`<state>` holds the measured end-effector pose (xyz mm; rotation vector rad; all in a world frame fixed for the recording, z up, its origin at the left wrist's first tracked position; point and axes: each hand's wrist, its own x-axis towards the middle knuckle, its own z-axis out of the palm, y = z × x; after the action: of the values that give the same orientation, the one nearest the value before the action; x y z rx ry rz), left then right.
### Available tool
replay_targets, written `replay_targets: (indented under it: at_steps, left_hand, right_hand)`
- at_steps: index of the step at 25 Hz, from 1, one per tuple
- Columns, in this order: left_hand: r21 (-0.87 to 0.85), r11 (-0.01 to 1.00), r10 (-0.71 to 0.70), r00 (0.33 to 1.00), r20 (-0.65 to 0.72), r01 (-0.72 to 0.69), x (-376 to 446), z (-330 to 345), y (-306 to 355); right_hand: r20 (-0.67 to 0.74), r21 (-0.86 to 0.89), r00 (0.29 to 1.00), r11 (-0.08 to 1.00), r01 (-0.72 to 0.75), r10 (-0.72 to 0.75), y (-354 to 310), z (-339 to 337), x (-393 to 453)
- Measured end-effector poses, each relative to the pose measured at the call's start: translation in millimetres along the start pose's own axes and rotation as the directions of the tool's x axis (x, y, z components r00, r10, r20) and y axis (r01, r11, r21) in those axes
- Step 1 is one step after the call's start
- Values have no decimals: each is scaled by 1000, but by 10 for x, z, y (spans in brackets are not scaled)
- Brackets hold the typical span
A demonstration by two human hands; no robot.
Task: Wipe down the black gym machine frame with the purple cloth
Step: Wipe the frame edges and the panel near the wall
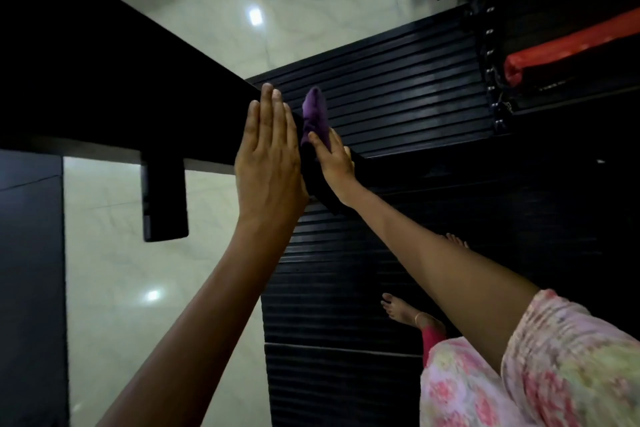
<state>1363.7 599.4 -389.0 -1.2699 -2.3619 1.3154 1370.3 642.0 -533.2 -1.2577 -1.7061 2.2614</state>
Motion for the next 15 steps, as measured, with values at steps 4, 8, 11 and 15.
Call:
replay_targets:
  at_steps: [4,8,11,15]
  left_hand:
    - [37,998,40,992,117,-44,79,65,88]
    - [75,992,77,970,232,-96,266,128,245]
    - [48,995,66,956,284,-83,420,175,338]
    - [45,993,85,939,332,-106,558,282,439]
  right_hand:
    - [8,-53,1000,999,13,-13,77,-74,-11]
    - [76,-74,976,975,212,-206,369,-82,-58]
    - [30,-47,997,996,73,-72,652,-73,345]
    - [18,-24,989,989,-148,149,877,-93,671]
